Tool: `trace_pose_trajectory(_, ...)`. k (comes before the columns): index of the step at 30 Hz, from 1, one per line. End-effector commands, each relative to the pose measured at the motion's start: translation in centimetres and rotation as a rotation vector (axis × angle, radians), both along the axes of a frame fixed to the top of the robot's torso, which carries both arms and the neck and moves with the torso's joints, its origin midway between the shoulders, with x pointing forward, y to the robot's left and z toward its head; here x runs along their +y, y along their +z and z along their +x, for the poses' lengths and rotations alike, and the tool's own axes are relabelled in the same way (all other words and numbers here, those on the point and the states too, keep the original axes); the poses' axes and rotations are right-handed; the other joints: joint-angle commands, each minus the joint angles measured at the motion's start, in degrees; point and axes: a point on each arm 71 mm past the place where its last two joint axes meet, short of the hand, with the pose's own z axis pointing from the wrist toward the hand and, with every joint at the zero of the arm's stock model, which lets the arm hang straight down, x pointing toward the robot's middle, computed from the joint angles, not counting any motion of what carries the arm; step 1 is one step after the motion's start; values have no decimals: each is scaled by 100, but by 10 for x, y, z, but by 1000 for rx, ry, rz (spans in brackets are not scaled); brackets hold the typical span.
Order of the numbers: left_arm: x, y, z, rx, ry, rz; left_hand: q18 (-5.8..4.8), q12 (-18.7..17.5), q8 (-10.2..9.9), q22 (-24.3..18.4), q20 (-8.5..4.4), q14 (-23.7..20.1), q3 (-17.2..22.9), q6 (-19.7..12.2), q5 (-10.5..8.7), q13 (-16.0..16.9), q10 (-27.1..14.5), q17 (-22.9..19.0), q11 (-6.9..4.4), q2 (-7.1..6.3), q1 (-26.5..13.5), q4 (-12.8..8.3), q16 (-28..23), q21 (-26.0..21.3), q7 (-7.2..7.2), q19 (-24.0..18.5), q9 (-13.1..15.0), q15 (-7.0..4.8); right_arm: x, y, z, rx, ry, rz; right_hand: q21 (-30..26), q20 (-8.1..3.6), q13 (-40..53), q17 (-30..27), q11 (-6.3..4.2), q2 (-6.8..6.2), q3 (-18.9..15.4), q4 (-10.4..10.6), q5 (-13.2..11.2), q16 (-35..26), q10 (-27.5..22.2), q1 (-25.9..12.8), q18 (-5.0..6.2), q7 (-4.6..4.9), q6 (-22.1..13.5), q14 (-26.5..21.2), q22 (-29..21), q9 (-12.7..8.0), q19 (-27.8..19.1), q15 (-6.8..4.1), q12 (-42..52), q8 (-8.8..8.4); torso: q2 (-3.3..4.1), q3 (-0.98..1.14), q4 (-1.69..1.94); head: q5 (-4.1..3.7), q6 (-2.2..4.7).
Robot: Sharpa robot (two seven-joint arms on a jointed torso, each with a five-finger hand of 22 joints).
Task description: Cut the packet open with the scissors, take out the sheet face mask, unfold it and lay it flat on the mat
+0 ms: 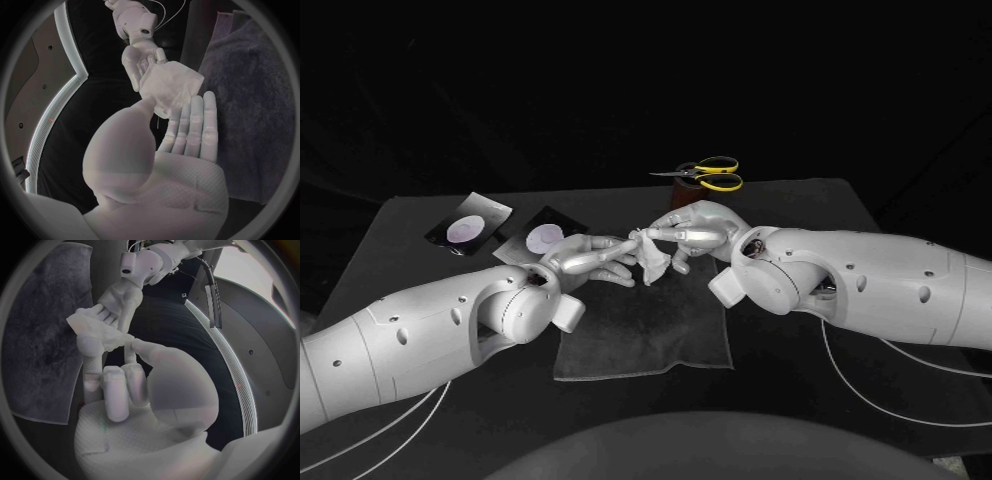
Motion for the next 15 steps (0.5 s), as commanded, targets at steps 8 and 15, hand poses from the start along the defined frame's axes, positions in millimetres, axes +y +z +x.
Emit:
trace_pose_trajectory(8,11,-2,10,11,183,-94,34,329,641,-638,276,-550,-1217,-448,-182,-54,-554,-638,158,572,-149,336,-761,-952,291,-227,-233,229,2,11,-2,-27,-6,60,54,-1,1072,1508,10,89,345,-410,33,26,379,20,32,-31,61,630,404,26,41,-19,50,53,-12,-6,2,7,0)
trace_pose_trajectory(15,11,-14,10,82,234,-208,29,169,1006,-972,410,-577,-1817,-785,-182,-70,-877,-1046,305,914,-478,336,-1490,-1450,212,-353,-427,357,6,18,-1,-41,-1,79,66,-2,1077,1508,8,89,341,-425,33,26,382,16,31,-33,64,630,406,28,46,-21,58,56,-37,-8,-4,1,0)
